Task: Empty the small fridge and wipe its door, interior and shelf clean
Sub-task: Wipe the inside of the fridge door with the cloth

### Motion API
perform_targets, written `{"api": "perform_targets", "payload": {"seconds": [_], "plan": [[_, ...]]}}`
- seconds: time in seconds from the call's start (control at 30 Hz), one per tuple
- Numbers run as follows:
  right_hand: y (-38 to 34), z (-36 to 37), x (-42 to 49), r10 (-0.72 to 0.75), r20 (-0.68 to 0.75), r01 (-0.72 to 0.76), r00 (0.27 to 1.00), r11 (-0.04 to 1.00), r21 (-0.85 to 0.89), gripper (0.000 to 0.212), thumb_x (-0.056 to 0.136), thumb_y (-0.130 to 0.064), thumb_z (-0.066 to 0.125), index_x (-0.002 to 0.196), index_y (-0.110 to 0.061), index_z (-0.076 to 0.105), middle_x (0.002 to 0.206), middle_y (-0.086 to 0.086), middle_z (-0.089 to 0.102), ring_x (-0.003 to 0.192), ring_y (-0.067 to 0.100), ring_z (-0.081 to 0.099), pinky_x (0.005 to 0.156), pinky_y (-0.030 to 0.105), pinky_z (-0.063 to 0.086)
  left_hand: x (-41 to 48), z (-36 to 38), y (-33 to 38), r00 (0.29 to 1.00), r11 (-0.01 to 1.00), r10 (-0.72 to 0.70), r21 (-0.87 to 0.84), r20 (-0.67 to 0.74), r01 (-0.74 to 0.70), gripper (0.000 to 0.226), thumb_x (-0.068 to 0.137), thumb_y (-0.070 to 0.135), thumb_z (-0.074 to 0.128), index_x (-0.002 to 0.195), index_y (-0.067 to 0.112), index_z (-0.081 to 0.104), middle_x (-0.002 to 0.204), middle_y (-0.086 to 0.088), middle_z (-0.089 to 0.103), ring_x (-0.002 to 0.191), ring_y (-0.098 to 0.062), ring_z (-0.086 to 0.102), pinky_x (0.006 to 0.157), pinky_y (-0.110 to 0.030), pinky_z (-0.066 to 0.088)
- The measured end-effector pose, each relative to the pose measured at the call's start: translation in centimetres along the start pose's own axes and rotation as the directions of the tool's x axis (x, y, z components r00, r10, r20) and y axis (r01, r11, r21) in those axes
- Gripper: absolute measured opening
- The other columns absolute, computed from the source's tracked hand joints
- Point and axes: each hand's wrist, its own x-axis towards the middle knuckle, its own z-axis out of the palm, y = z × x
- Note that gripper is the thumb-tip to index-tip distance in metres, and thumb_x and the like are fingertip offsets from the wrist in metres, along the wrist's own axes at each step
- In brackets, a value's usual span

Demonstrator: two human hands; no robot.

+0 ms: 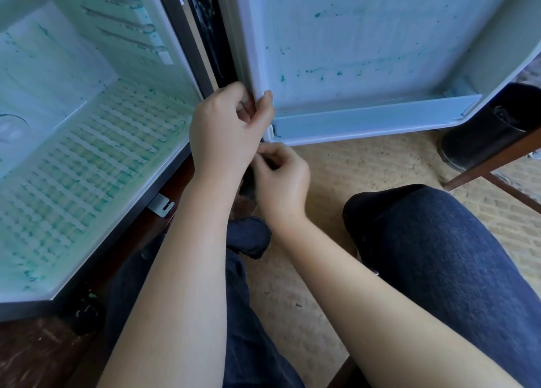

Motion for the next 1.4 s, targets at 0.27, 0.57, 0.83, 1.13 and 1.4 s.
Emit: {"api": "perform_targets", "payload": {"seconds": [0.27,0.57,0.83,1.13,1.4], "plan": [[1.5,-1.2,-1.8,-0.004,0.011,0.006,1.0,0.989,-0.145,0.007,0.083,-0.018,0.07,0.078,-0.019,0.065,0.075,-0.011,0.068,0.074,0.001,0.063,0.074,0.022,0.051,0.0,-0.2,-0.2,1.0,1.0,0.0,-0.005,0.015,0.0,0.035,0.087,0.038,0.06,0.064,0.013,0.052,0.057,0.001,0.056,0.055,-0.016,0.052,0.05,-0.032,0.04],[0.9,-2.8,1.1,-0.017,-0.206,0.004,0.978,0.998,-0.063,0.008,0.085,-0.02,0.07,0.078,-0.019,0.068,0.074,-0.009,0.07,0.074,0.005,0.067,0.076,0.03,0.056,0.0,-0.3,-0.2,1.0,1.0,0.008,-0.01,0.025,-0.008,0.035,0.087,0.039,0.06,0.063,0.014,0.051,0.056,0.003,0.054,0.054,-0.016,0.051,0.05,-0.03,0.04],[0.0,-1.8,0.9,0.043,-0.264,-0.04,0.963,0.999,0.016,0.009,0.085,-0.018,0.071,0.077,-0.02,0.069,0.075,-0.012,0.069,0.075,0.0,0.066,0.076,0.019,0.052,0.0,-0.1,-0.3,1.0,1.0,0.017,-0.015,0.024,-0.017,0.034,0.086,0.039,0.06,0.063,0.017,0.049,0.055,0.006,0.052,0.054,-0.017,0.051,0.051,-0.034,0.044],[-0.8,-0.7,1.0,0.115,-0.226,-0.104,0.967,0.993,0.058,0.01,0.085,-0.013,0.067,0.076,-0.016,0.069,0.074,-0.005,0.069,0.076,0.008,0.066,0.078,0.028,0.054,0.0,0.1,0.0,1.0,1.0,0.027,0.008,-0.006,-0.027,0.033,0.085,0.036,0.06,0.063,0.012,0.053,0.056,-0.001,0.057,0.055,-0.019,0.052,0.052,-0.038,0.044],[0.5,-4.6,0.8,0.005,0.001,-0.004,1.0,0.991,-0.131,0.004,0.083,-0.018,0.072,0.08,-0.016,0.074,0.074,-0.007,0.072,0.074,0.005,0.068,0.075,0.031,0.057,-0.2,-0.2,-0.4,0.999,0.999,0.038,0.001,-0.012,-0.038,0.033,0.085,0.037,0.058,0.062,0.015,0.049,0.056,0.0,0.055,0.053,-0.019,0.051,0.05,-0.036,0.044]]}}
